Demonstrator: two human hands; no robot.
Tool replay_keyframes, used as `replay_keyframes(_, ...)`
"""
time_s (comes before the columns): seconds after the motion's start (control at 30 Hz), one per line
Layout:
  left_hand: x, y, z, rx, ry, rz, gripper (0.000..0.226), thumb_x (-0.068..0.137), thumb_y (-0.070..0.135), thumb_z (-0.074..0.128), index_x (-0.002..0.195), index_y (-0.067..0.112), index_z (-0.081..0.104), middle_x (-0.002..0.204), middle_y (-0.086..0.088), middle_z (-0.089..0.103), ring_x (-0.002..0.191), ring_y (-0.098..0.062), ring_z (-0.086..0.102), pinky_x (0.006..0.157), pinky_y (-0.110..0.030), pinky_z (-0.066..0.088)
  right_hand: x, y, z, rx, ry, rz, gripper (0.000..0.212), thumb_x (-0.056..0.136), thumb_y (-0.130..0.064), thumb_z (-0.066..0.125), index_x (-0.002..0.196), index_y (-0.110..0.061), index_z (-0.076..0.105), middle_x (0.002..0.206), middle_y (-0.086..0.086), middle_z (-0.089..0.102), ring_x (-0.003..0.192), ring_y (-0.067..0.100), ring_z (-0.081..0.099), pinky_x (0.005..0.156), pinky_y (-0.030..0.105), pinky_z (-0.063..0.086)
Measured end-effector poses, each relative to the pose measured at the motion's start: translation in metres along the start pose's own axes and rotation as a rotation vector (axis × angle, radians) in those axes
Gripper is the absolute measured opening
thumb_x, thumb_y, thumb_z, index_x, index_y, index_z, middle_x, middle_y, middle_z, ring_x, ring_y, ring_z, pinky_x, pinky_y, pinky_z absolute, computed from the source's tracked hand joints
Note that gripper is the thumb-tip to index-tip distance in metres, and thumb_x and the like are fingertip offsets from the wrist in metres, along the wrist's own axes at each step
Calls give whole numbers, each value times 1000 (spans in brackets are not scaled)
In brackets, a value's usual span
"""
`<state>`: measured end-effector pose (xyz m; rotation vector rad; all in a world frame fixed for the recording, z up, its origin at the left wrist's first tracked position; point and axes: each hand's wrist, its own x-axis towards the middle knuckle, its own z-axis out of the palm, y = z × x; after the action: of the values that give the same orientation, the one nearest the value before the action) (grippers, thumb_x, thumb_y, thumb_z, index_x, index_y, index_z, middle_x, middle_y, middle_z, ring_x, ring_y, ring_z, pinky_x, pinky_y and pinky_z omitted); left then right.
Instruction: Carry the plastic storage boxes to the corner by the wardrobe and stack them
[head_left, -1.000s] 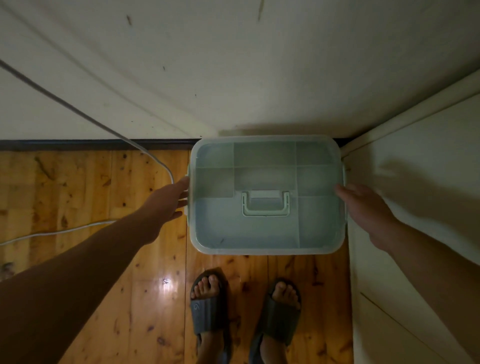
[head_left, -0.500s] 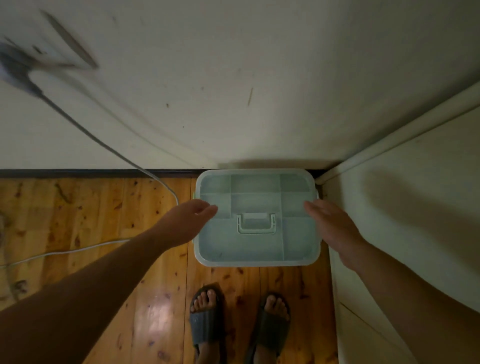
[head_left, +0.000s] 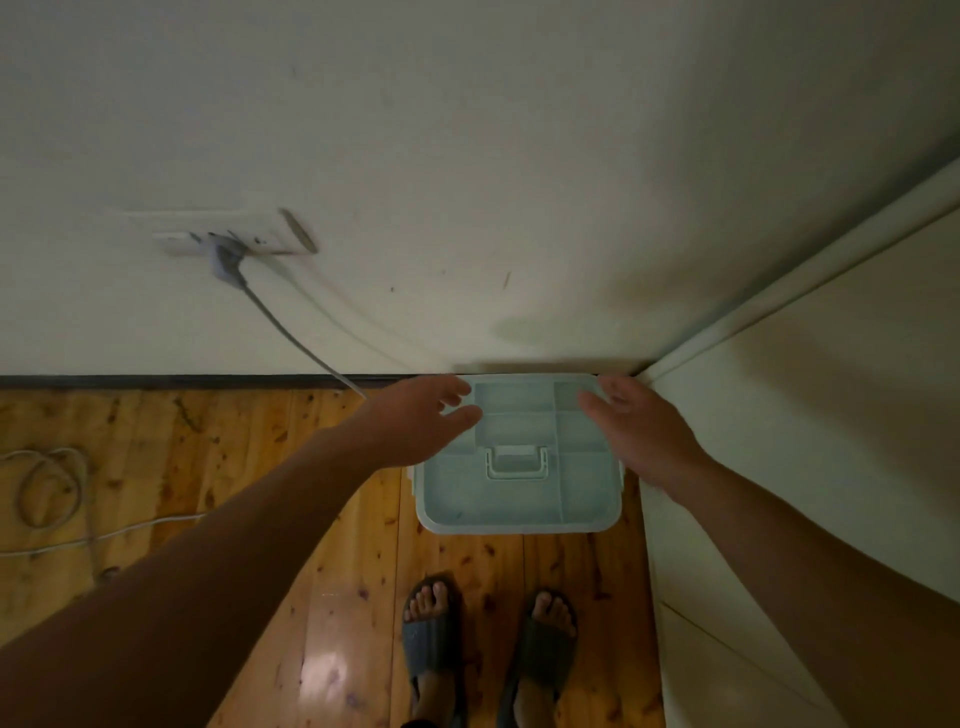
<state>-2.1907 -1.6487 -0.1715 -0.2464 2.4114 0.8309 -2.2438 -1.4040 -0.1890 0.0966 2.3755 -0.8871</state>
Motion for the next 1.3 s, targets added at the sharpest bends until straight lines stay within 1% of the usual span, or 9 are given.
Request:
replay_keyframes(0.17,-31,29,-33,76,-53,44,51,93,50,50,137,24,49,130,2,59,113,-14,57,96,-31,44,-25,-26,-28,-55,-15,-50,54,89,-54,51,135,-25,51,138,-2,53,124,17,50,101,33,39)
replay_keyframes(0.27,-45,43,-50,161,-92,51,52,93,53,49,137,26,48,132,4,58,115,-13,55,98,-31,42,-38,-41,-42,-108,-13,-97,55,89,-56,51,135,-26,49,139,-2,51,124,17,49,95,30,37)
replay_keyframes(0.33,-57,54,-63,128,-50,51,50,93,52,49,136,26,50,130,5,59,115,-13,56,99,-32,43,-49,-53,-54,-107,4,-128,57,89,-57,50,138,-28,46,143,-3,47,127,17,46,95,31,35)
replay_keyframes(0.47,-85,82,-88,-91,125,48,48,93,49,53,133,24,53,127,4,62,114,-13,57,101,-36,44,-76,-84,-82,-79,54,-189,57,89,-58,50,138,-30,45,145,-3,45,129,17,45,100,36,36)
replay_keyframes(0.53,-97,97,-94,-176,204,40,50,92,50,53,134,23,53,127,4,62,116,-12,56,102,-32,42,-89,-100,-96,-55,73,-217,56,90,-56,51,138,-28,46,145,-1,45,128,17,45,102,37,37)
replay_keyframes(0.6,-111,114,-99,-190,255,50,52,92,51,53,136,23,52,129,5,60,118,-11,54,97,-26,39,-103,-115,-111,-38,93,-238,56,91,-55,51,139,-27,46,145,-1,45,128,17,45,103,36,37)
replay_keyframes(0.9,-154,181,-149,-276,370,129,49,93,48,53,134,22,54,128,4,62,116,-11,55,96,-26,39,-152,-167,-172,14,177,-324,55,91,-53,54,137,-24,49,142,-1,48,125,15,48,103,33,37)
replay_keyframes(1.1,-186,206,-173,-280,402,150,49,94,47,52,135,21,53,130,2,61,117,-12,54,96,-27,40,-184,-186,-196,61,189,-362,54,90,-57,51,135,-27,51,140,-6,50,122,10,50,96,27,36)
replay_keyframes(1.3,-211,221,-184,-346,422,163,48,93,46,54,134,22,55,130,3,61,106,-6,53,90,-23,37,-212,-200,-214,140,214,-397,53,88,-57,53,133,-29,53,137,-9,53,114,3,51,91,24,36)
